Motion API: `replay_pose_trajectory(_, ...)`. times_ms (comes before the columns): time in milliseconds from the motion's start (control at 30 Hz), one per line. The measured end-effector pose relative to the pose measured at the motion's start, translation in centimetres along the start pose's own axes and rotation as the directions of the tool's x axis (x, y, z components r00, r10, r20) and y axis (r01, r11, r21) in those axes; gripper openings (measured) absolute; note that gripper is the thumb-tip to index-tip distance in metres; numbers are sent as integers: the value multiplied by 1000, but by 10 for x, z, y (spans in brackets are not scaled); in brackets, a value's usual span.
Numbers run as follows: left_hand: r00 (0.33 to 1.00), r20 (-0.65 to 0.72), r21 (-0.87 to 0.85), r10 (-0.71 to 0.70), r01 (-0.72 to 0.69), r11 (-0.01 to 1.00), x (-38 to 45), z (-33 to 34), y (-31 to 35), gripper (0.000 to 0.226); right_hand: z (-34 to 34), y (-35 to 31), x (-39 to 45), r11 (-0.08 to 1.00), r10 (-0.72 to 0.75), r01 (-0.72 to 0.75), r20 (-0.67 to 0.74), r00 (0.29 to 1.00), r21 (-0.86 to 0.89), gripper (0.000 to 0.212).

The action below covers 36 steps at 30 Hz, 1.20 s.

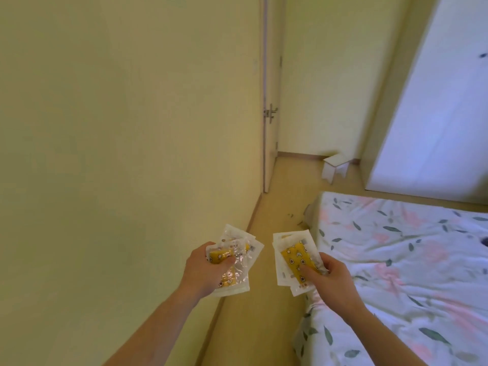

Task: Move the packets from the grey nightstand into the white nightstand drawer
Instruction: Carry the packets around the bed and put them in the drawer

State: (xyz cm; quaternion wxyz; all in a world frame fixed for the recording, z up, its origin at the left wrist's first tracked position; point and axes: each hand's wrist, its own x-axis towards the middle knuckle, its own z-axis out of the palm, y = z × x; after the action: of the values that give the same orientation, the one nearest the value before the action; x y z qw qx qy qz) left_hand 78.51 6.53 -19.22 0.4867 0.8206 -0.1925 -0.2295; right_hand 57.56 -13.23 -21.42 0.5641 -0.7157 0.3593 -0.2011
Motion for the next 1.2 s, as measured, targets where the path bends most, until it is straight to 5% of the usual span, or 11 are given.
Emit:
replay_pose_trajectory(333,941,306,-10,145,-149,989,204,42,63,20,-5,-21,117,997,63,-74,-351,934,-17,5)
replay_pose_trajectory(633,809,554,-18,196,-223,975,332,142,134,25,-54,-8,194,980,176,-195,-573,800,29,3)
replay_pose_trajectory(933,795,575,20,194,-251,968,492,254,207,23,-138,23,373,964,265,-232,-585,767,134,6)
replay_pose_trajectory(1200,847,500,21,180,-220,975,631,296,262,20,-186,-5,559,975,213,-214,-494,843,55,9)
